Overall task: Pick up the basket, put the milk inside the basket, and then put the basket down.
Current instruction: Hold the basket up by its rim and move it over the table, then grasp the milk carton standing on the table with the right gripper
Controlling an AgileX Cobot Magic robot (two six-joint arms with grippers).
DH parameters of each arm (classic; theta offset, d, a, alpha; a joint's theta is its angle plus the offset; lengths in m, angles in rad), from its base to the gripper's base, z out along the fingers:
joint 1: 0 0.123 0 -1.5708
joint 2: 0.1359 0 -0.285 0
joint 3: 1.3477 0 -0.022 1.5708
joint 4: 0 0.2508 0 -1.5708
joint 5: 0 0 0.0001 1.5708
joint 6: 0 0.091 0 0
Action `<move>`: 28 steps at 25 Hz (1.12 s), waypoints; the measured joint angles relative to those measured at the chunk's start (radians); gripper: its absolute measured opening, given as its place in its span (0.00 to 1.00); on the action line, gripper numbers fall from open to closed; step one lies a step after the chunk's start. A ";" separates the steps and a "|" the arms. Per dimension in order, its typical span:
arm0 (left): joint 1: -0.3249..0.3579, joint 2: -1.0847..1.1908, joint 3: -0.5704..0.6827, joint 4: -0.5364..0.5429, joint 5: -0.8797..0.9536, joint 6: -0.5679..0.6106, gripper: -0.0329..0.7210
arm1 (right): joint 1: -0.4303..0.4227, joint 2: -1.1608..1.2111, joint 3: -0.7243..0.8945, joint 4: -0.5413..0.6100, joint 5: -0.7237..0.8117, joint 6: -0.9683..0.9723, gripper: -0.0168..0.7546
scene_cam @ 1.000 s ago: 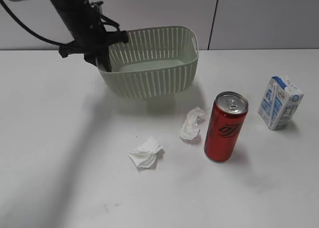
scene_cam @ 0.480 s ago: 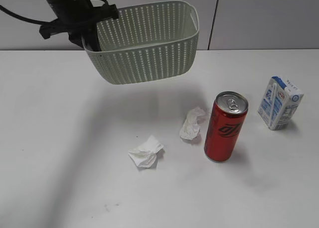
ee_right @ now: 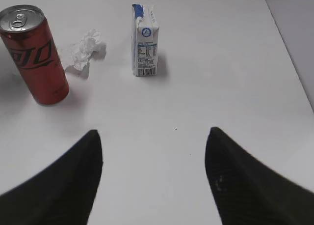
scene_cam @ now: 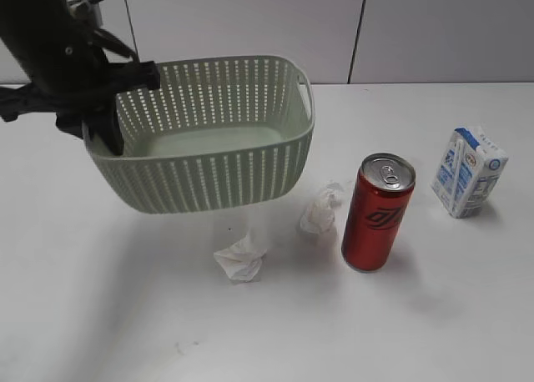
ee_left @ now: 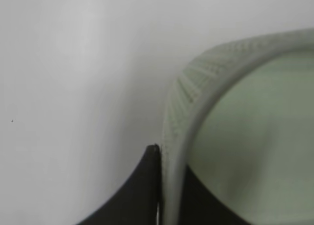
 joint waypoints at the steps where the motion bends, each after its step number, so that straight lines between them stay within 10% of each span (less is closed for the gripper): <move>1: -0.014 -0.029 0.050 0.012 -0.019 -0.007 0.04 | 0.000 0.000 0.000 0.000 0.000 0.000 0.69; 28: -0.111 -0.149 0.400 -0.016 -0.149 -0.020 0.04 | 0.000 0.282 -0.110 0.009 -0.054 0.034 0.69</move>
